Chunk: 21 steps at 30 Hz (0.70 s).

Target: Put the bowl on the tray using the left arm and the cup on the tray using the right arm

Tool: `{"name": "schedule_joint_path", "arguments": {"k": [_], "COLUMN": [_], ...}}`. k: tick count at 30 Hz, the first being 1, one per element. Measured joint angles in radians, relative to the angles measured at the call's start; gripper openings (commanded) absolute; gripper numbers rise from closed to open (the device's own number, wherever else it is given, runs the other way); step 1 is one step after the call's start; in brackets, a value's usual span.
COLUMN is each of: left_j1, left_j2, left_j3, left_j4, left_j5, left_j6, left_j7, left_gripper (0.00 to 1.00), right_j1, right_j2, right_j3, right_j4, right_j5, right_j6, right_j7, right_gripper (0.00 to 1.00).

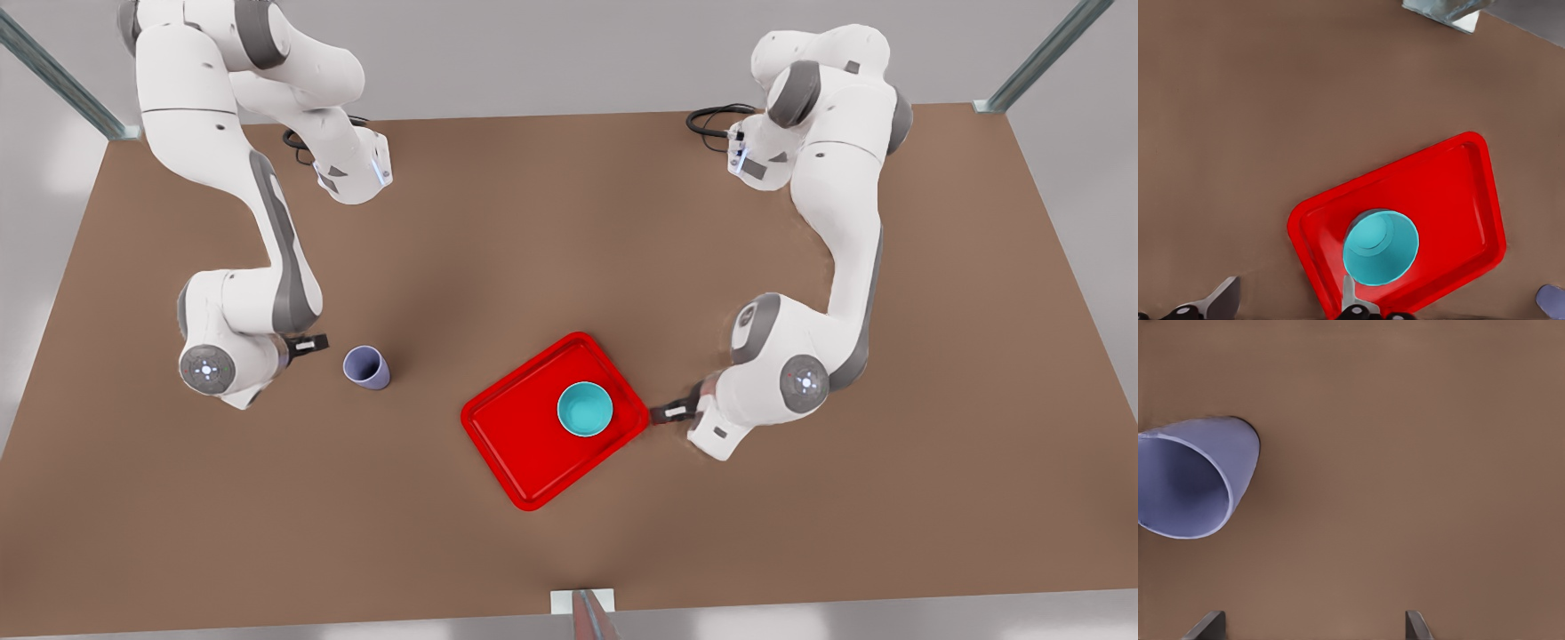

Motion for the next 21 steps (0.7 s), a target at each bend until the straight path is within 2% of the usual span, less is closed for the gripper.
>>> {"name": "schedule_joint_path", "arguments": {"k": [3,4,5,7,8,9,11,15,21], "left_j1": [0.084,0.107,0.105,0.001,-0.069,-0.103,-0.124,-0.114,-0.122], "left_j2": [-0.167,-0.249,-0.361,-0.517,-0.536,-0.533,-0.515,-0.51,-0.509], "left_j3": [-0.003,-0.002,0.054,0.251,0.349,0.401,0.445,0.459,0.459], "left_j4": [0.047,-0.043,-0.196,-0.391,-0.413,-0.415,-0.39,-0.316,-0.304], "left_j5": [0.152,0.184,0.196,0.212,0.216,0.219,0.224,0.226,0.209], "left_j6": [-0.267,-0.319,-0.342,-0.357,-0.369,-0.383,-0.405,-0.459,-0.508], "left_j7": [0.038,0.057,0.081,0.128,0.15,0.171,0.208,0.279,0.358], "left_gripper": [1.0,1.0,1.0,1.0,1.0,1.0,1.0,1.0,1.0], "right_j1": [0.025,0.028,0.029,0.032,0.032,0.032,0.034,0.055,0.061], "right_j2": [0.039,0.043,0.048,0.052,0.052,0.053,0.054,0.046,0.056], "right_j3": [-0.008,-0.008,-0.01,-0.02,-0.024,-0.028,-0.032,-0.034,-0.046], "right_j4": [0.019,0.021,0.03,0.035,0.032,0.028,0.024,-0.007,-0.008], "right_j5": [0.045,0.056,0.065,0.086,0.095,0.107,0.129,0.168,0.186], "right_j6": [0.068,0.084,0.098,0.115,0.116,0.114,0.107,0.068,0.039], "right_j7": [0.054,0.07,0.085,0.112,0.125,0.137,0.158,0.194,0.234], "right_gripper": [1.0,1.0,1.0,1.0,1.0,1.0,1.0,1.0,1.0]}}
